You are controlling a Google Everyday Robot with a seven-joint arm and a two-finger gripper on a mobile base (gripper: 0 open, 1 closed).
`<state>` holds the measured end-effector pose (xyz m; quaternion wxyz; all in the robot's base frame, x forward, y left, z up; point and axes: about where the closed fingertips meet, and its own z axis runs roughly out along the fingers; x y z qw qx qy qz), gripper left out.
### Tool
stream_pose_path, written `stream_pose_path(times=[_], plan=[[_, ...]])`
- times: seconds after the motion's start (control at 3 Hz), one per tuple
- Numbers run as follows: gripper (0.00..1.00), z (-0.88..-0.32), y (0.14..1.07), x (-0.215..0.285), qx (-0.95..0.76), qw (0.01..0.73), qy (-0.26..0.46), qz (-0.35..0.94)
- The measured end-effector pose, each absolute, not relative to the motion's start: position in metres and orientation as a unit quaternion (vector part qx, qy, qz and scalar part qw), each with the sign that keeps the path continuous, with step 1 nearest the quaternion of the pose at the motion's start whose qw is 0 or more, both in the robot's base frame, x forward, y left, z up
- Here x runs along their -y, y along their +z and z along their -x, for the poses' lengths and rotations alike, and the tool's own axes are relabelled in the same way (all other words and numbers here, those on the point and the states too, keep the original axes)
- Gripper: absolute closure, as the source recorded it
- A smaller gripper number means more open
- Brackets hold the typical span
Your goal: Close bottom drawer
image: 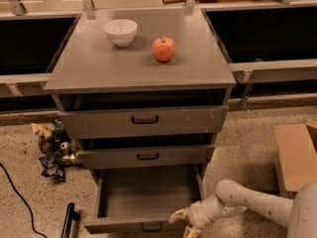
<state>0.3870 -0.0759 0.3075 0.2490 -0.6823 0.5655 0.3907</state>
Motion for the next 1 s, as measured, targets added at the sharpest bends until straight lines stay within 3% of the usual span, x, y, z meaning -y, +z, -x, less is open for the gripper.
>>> stream_pose_path(times=[0.67, 1.0], plan=[[0.89, -0.386, 0.305, 0.075, -0.566, 0.249, 0.392, 0.681], [1.0, -0.392, 0.282, 0.089, -0.578, 0.255, 0.376, 0.677]])
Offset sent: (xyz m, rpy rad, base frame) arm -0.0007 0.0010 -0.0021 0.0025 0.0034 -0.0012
